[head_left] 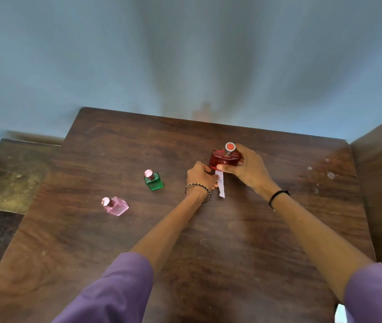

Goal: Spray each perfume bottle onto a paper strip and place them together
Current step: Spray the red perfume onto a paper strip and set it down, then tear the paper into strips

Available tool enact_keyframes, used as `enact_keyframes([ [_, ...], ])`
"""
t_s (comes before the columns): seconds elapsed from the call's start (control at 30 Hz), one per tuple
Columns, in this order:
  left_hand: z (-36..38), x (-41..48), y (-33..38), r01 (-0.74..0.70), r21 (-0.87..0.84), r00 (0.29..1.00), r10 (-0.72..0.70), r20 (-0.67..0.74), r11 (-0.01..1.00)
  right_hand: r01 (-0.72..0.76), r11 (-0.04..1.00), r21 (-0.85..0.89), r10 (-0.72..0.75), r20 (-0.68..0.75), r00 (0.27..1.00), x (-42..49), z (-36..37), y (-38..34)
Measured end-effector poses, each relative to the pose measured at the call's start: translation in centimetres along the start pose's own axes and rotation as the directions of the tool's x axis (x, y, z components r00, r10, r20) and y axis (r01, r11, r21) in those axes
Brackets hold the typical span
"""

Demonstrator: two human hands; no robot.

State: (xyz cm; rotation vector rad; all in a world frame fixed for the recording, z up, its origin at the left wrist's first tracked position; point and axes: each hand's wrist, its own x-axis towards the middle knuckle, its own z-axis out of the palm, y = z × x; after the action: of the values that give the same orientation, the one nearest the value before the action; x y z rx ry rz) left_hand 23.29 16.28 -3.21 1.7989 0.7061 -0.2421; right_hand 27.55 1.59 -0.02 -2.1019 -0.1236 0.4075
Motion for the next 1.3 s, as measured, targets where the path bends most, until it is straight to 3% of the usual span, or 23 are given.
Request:
enact_keyframes([
  [0.53,-0.2,-4.9,-2.9,-0.015,-0.032,0.999,0.014,-0.032,0.999,-0.199,0.98,0.024,0.201,-0.122,0.972,-5.9,-0.2,2.7],
  [0.8,2.7,-11.7,-6.4,-0.044,0.052,0.986,0.035,0.165,0.998,-0.206,0.979,-0.004,0.201,-0.213,0.956,-16.6,0.1,5.3],
  [1.03,6.7,-17.4,-8.5,-0.319,0.272,0.844,0.141,0.518,0.908,-0.185,0.96,-0.209,0.158,-0.14,0.978,-26.6,-0.7,8.9],
  [1.2,8.9,-20.2,-8.0,-0.53,0.356,0.707,0.169,0.686,0.77,-0.27,0.92,-0.285,0.196,-0.265,0.944,-31.9,-3.0,11.1],
  [1.3,10.2,-21.6,-7.3,-0.618,0.379,0.648,0.173,0.742,0.689,-0.276,0.855,-0.439,0.217,-0.181,0.959,-34.7,-5.3,12.5],
])
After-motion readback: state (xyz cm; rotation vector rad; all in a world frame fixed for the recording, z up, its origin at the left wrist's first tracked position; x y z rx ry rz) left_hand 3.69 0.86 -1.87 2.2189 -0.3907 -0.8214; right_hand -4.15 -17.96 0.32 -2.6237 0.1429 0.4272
